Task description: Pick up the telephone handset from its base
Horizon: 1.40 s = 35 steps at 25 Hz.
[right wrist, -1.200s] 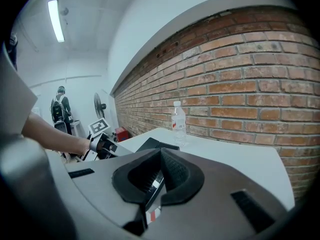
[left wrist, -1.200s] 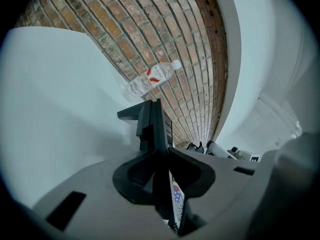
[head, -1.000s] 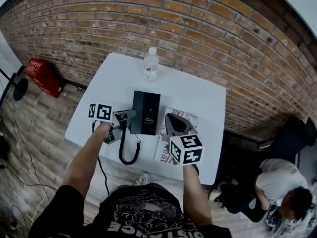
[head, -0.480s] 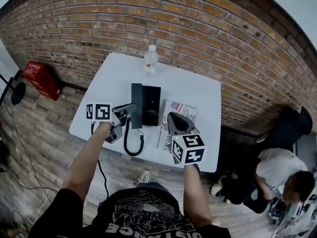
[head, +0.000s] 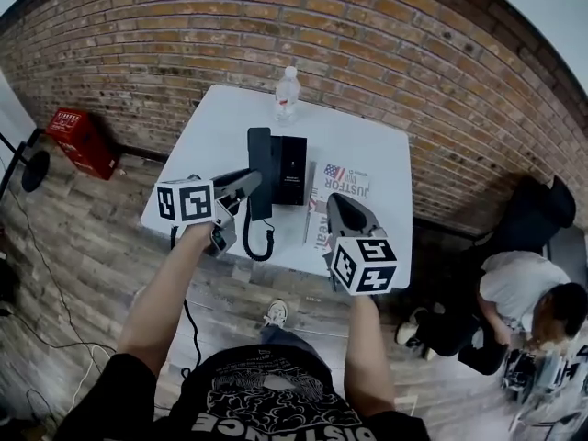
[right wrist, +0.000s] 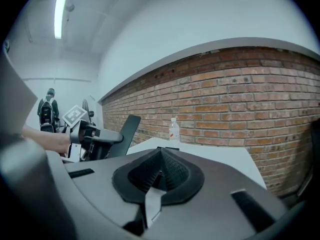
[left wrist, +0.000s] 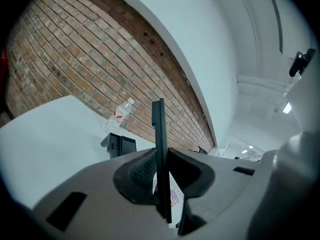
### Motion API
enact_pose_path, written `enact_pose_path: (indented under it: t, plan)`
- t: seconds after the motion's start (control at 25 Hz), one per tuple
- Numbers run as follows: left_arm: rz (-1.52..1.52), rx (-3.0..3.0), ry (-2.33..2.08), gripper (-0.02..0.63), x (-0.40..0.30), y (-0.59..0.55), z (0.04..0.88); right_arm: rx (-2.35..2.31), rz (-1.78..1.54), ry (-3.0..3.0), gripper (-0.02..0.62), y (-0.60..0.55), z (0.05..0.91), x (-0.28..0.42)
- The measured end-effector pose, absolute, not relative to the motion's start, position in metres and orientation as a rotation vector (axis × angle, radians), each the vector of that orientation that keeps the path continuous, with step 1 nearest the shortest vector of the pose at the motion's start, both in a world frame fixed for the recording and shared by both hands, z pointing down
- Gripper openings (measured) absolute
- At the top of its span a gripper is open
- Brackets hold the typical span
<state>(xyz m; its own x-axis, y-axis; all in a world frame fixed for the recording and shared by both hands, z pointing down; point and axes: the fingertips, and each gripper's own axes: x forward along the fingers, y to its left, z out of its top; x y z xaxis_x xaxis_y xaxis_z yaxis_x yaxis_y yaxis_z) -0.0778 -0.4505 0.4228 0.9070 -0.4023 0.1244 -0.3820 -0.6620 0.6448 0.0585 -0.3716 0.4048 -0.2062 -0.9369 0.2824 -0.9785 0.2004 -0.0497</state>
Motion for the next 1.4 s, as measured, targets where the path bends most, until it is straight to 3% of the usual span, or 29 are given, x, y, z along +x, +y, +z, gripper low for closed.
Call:
enact_pose_path:
  t: [0.72, 1.4]
  plan:
    - [-0.068, 2.5, -0.75, 0.075, -0.122, -0.325, 0.4, 1.925, 0.274, -2.229, 0.002, -0.257, 0.399, 0.021]
    - [-0.013, 2.554, -0.849, 0.075, -0.123, -0.271, 0.405, 1.99, 0.24, -2.22, 0.0, -0.216, 0.396, 0.017]
